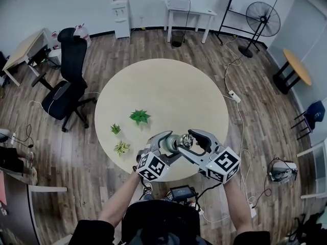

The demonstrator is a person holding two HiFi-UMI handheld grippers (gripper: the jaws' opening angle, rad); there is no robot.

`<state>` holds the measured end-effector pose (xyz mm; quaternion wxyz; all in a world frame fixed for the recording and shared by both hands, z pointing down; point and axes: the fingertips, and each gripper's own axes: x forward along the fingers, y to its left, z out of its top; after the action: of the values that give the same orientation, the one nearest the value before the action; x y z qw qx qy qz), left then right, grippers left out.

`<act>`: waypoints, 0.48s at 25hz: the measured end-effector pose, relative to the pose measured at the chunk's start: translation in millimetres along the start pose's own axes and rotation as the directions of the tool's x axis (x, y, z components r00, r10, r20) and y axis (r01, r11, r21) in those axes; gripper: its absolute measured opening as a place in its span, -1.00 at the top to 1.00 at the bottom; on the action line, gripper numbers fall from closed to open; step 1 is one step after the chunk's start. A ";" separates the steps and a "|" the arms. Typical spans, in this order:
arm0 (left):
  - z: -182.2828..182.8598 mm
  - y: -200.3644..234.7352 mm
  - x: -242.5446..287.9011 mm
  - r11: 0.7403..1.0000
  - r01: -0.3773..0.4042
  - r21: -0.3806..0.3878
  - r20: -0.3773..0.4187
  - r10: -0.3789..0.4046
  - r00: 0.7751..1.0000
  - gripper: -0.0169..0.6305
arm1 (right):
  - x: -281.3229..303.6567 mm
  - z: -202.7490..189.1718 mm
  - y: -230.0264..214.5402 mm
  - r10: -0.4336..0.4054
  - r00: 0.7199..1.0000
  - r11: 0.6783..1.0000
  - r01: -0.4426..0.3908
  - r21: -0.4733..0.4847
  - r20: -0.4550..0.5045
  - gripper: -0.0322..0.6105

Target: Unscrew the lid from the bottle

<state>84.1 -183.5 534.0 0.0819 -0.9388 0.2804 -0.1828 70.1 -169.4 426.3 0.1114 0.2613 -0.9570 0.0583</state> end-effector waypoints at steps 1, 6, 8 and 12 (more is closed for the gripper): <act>-1.3 1.9 -1.4 1.000 -0.009 -0.022 0.008 0.009 1.000 -0.23 | -2.9 3.5 -2.9 -0.010 0.999 0.999 0.009 0.041 0.037 0.03; -2.9 21.8 -14.6 0.987 -0.088 -0.134 0.039 0.094 0.995 -0.23 | -24.4 15.2 -32.6 -0.126 0.969 0.963 0.068 0.260 0.212 0.03; -2.3 33.6 -23.2 0.976 -0.138 -0.169 0.040 0.147 0.988 -0.23 | -33.2 15.4 -43.5 -0.187 0.952 0.951 0.113 0.288 0.241 0.03; -2.4 59.7 -44.3 0.943 -0.235 -0.235 0.041 0.251 0.967 -0.23 | -47.4 9.6 -59.1 -0.300 0.914 0.926 0.210 0.315 0.272 0.03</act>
<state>19.2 -208.5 507.8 0.0052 -0.9061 0.4099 -0.1049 138.4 -198.6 408.6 -0.0743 0.4041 -0.9017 0.1348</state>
